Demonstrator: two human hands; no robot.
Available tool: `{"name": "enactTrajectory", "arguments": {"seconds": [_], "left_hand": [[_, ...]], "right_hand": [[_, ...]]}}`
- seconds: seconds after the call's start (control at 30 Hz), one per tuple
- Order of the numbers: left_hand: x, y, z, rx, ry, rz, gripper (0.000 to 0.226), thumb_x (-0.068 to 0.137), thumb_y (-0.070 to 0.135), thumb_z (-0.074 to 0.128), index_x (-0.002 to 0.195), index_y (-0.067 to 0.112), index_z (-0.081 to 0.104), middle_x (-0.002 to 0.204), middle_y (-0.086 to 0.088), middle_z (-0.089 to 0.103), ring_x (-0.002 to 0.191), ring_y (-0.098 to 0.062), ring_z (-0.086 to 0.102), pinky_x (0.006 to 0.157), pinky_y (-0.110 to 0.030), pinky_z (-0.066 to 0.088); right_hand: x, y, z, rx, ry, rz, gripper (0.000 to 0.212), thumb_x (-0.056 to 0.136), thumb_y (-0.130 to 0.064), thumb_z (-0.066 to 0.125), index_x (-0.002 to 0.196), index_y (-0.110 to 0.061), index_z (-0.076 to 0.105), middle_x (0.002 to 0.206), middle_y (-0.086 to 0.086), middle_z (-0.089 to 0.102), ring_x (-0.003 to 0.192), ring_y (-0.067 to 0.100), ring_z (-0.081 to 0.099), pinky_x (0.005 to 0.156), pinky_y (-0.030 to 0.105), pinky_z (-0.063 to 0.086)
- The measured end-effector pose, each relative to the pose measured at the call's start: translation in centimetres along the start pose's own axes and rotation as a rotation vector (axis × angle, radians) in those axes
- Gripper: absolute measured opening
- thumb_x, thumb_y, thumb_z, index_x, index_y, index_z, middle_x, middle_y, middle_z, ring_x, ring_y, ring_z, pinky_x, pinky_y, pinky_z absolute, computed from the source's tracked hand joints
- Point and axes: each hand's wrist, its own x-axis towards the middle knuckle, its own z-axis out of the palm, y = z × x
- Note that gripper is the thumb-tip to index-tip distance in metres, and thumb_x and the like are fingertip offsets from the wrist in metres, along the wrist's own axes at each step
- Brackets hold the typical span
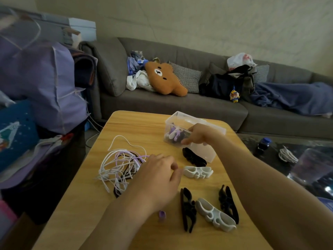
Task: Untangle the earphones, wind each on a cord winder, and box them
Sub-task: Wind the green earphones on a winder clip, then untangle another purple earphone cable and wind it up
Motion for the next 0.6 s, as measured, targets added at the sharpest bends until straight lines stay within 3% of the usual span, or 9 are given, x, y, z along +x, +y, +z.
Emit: {"name": "enactTrajectory", "arguments": {"seconds": [0.13, 0.27, 0.33, 0.37, 0.43, 0.5, 0.53, 0.6], "left_hand": [[-0.2, -0.1, -0.4, 0.018, 0.013, 0.006, 0.023, 0.102, 0.037, 0.046, 0.11, 0.024, 0.063, 0.109, 0.01, 0.059, 0.109, -0.009, 0.048, 0.095, -0.031, 0.044], [-0.5, 0.0, -1.3, -0.019, 0.102, 0.038, 0.018, 0.1, 0.033, 0.049, 0.099, 0.024, 0.065, 0.099, 0.01, 0.059, 0.101, -0.008, 0.049, 0.087, -0.029, 0.044], [-0.5, -0.1, -2.0, -0.05, 0.178, 0.04, 0.016, 0.099, 0.03, 0.052, 0.096, 0.023, 0.066, 0.094, 0.01, 0.06, 0.097, -0.008, 0.051, 0.083, -0.028, 0.046], [-0.5, -0.3, -2.4, -0.047, 0.228, 0.039, 0.014, 0.098, 0.028, 0.054, 0.095, 0.023, 0.066, 0.092, 0.01, 0.061, 0.097, -0.008, 0.052, 0.081, -0.028, 0.047], [-0.6, -0.8, -3.4, -0.011, 0.323, 0.015, 0.007, 0.096, 0.028, 0.06, 0.098, 0.024, 0.066, 0.091, 0.012, 0.061, 0.096, -0.009, 0.055, 0.079, -0.028, 0.049], [-0.6, -1.5, -4.6, 0.084, 0.332, -0.074, 0.026, 0.091, 0.037, 0.066, 0.114, 0.027, 0.062, 0.103, 0.011, 0.059, 0.105, -0.013, 0.053, 0.086, -0.032, 0.049], [-0.5, -2.0, -5.2, 0.163, 0.282, -0.145, 0.042, 0.087, 0.046, 0.068, 0.124, 0.028, 0.057, 0.114, 0.007, 0.056, 0.113, -0.017, 0.049, 0.094, -0.036, 0.046], [-0.5, -3.1, -5.9, 0.335, 0.104, -0.304, 0.075, 0.077, 0.063, 0.07, 0.139, 0.03, 0.043, 0.137, -0.002, 0.044, 0.13, -0.026, 0.038, 0.105, -0.043, 0.036]], "right_hand": [[0.0, -0.1, -0.2, 0.051, -0.028, -0.051, 0.063, 0.093, -0.026, 0.07, 0.15, -0.018, 0.044, 0.143, 0.012, 0.052, 0.127, 0.031, 0.05, 0.104, 0.042, 0.048], [-0.3, 0.3, -0.3, -0.03, 0.1, -0.112, 0.092, 0.086, -0.029, 0.078, 0.158, -0.02, 0.023, 0.156, 0.009, 0.04, 0.139, 0.03, 0.042, 0.11, 0.039, 0.038], [-0.8, 0.4, -0.6, -0.07, 0.193, -0.133, 0.093, 0.081, -0.035, 0.081, 0.156, -0.02, 0.029, 0.152, 0.008, 0.046, 0.137, 0.029, 0.044, 0.107, 0.039, 0.04], [-1.3, 0.2, -0.8, -0.079, 0.282, -0.167, 0.082, 0.082, -0.036, 0.08, 0.151, -0.02, 0.039, 0.147, 0.007, 0.051, 0.134, 0.028, 0.047, 0.105, 0.04, 0.041], [-2.6, -0.4, -0.8, 0.008, 0.598, -0.325, 0.039, 0.087, -0.029, 0.073, 0.125, -0.021, 0.065, 0.127, 0.003, 0.064, 0.12, 0.024, 0.057, 0.1, 0.042, 0.047], [-4.8, -1.5, -0.1, 0.238, 0.899, -0.51, 0.011, 0.088, -0.018, 0.067, 0.098, -0.019, 0.073, 0.1, -0.001, 0.071, 0.095, 0.017, 0.065, 0.086, 0.037, 0.053], [-6.2, -2.3, 0.3, 0.375, 0.933, -0.562, 0.008, 0.087, -0.015, 0.067, 0.092, -0.018, 0.073, 0.091, -0.002, 0.071, 0.084, 0.013, 0.066, 0.079, 0.031, 0.054], [-8.5, -3.7, 1.6, 0.554, 0.741, -0.579, 0.011, 0.087, -0.011, 0.066, 0.091, -0.019, 0.072, 0.085, -0.007, 0.07, 0.074, 0.004, 0.064, 0.069, 0.02, 0.052]]}}
